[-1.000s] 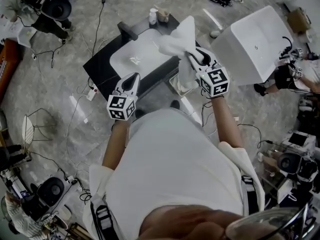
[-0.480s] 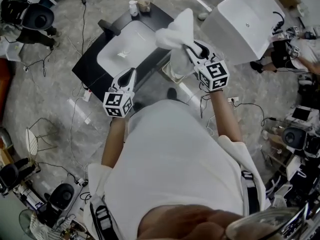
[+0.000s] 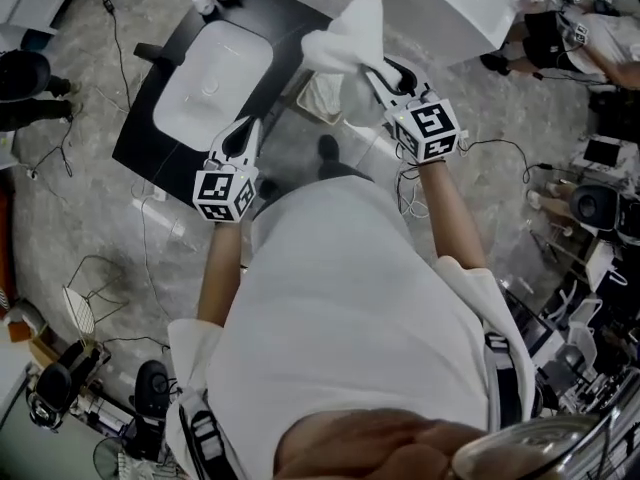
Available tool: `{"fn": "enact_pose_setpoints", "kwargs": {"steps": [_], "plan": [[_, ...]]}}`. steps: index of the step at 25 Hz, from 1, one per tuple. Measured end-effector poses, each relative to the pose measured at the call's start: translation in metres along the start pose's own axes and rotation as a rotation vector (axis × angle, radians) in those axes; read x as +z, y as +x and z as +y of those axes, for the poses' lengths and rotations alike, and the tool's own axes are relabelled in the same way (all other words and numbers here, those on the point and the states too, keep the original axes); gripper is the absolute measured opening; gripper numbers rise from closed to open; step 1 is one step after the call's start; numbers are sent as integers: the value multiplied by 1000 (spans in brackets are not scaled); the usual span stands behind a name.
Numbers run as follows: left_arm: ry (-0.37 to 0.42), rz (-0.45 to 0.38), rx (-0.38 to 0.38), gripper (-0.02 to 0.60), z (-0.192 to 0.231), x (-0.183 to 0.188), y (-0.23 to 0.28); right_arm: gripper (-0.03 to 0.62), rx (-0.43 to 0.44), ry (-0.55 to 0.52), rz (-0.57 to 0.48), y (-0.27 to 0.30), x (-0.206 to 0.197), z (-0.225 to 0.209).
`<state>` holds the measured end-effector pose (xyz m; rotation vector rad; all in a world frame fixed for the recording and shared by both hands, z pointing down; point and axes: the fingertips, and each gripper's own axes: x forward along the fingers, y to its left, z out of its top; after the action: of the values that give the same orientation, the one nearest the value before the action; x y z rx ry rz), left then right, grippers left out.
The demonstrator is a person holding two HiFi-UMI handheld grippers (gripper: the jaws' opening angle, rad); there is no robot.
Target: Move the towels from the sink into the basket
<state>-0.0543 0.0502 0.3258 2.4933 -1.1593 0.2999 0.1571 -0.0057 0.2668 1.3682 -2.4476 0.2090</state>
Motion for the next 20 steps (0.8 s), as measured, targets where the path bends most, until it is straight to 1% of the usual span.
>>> {"fn": "enact_pose_setpoints", "kwargs": {"steps": [4, 9, 15, 17, 20], "plan": [[3, 23, -38, 11, -17, -6, 21, 106, -33, 24, 43, -8, -24, -22], [-8, 60, -64, 11, -27, -24, 52, 106, -45, 62, 93, 8, -65, -52], [-31, 113, -72, 11, -27, -62, 92, 106, -31, 108, 157, 63, -136, -83], [-37, 130, -70, 11, -24, -79, 104, 106, -24, 132, 178, 85, -164, -88], [-24, 141, -60, 11, -14, -108, 122, 106, -24, 165, 197, 122, -207, -94]]}}
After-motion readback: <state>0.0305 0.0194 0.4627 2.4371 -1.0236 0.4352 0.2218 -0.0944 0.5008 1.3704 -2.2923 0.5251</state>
